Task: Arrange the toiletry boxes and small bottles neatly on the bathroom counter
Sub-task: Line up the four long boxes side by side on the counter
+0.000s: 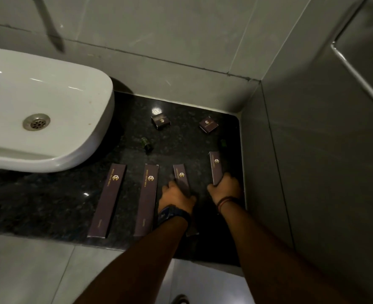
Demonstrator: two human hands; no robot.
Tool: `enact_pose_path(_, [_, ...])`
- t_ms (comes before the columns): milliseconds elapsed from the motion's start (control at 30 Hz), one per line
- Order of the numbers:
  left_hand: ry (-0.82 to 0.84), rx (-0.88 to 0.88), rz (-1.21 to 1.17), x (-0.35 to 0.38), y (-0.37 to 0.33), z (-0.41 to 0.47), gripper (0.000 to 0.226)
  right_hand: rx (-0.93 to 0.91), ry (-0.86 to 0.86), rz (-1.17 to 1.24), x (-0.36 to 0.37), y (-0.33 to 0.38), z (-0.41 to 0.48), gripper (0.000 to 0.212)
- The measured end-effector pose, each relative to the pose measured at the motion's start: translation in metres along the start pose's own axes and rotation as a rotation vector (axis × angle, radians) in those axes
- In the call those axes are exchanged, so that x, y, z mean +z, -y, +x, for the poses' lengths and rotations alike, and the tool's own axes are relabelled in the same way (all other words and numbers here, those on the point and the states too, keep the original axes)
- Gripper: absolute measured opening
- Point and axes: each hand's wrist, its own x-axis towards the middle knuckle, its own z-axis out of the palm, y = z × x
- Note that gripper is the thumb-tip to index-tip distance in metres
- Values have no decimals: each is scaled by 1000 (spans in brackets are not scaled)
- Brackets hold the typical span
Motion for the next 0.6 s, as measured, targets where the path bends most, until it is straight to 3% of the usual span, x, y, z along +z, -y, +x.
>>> enact_pose_path(267, [6, 90, 121, -2, 8, -13, 33, 45, 54, -8, 19, -18, -57, 60])
enact_pose_path(467, [0, 120, 151, 1, 14, -24, 36, 54, 67, 20, 27, -25, -77, 65])
enact_pose_path(600, [-78, 147, 108, -7, 10, -27, 54, 42, -23, 23, 21, -24, -77, 77])
